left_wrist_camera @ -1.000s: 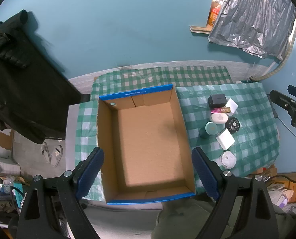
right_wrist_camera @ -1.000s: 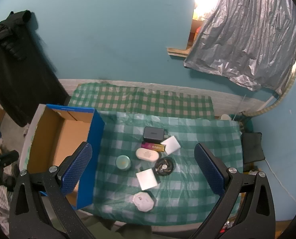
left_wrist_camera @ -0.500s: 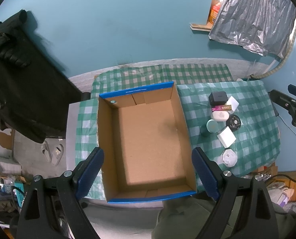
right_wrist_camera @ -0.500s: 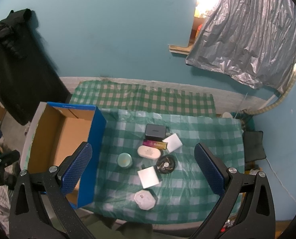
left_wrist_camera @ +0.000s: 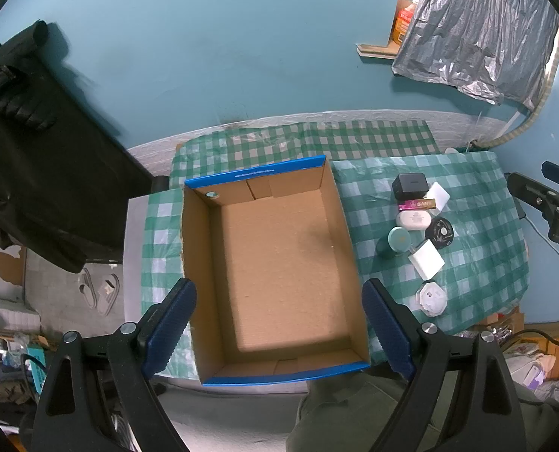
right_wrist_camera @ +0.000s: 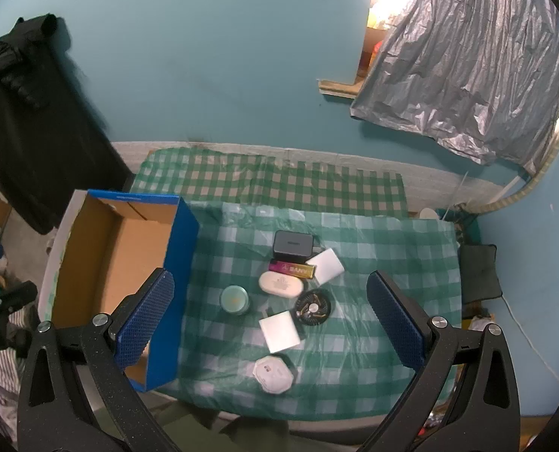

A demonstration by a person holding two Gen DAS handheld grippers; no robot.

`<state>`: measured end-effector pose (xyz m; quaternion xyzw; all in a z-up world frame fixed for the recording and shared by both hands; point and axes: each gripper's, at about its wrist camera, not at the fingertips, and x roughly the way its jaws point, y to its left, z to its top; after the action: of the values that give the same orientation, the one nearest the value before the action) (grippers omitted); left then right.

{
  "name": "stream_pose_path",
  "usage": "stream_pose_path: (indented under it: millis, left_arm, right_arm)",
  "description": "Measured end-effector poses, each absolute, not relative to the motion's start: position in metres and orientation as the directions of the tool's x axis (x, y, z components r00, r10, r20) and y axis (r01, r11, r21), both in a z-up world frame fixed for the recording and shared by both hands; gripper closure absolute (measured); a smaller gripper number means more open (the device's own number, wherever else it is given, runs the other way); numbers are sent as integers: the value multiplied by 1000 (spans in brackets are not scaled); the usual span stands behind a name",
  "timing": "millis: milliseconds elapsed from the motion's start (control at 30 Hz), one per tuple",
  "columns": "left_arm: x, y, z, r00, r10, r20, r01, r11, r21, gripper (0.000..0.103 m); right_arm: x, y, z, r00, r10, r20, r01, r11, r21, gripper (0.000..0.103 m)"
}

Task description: Organize rigid objects

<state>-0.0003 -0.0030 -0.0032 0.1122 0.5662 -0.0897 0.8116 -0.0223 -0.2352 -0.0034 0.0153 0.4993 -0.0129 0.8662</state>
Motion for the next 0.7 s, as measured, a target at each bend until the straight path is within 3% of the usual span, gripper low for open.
stream_pose_path:
  millis: [700]
  left_arm:
    - [0, -6, -3, 341, -15, -940, 275, 958, 84, 12]
  right_arm:
    - [-20, -234, -2, 498, -8, -867, 40, 999, 14, 1]
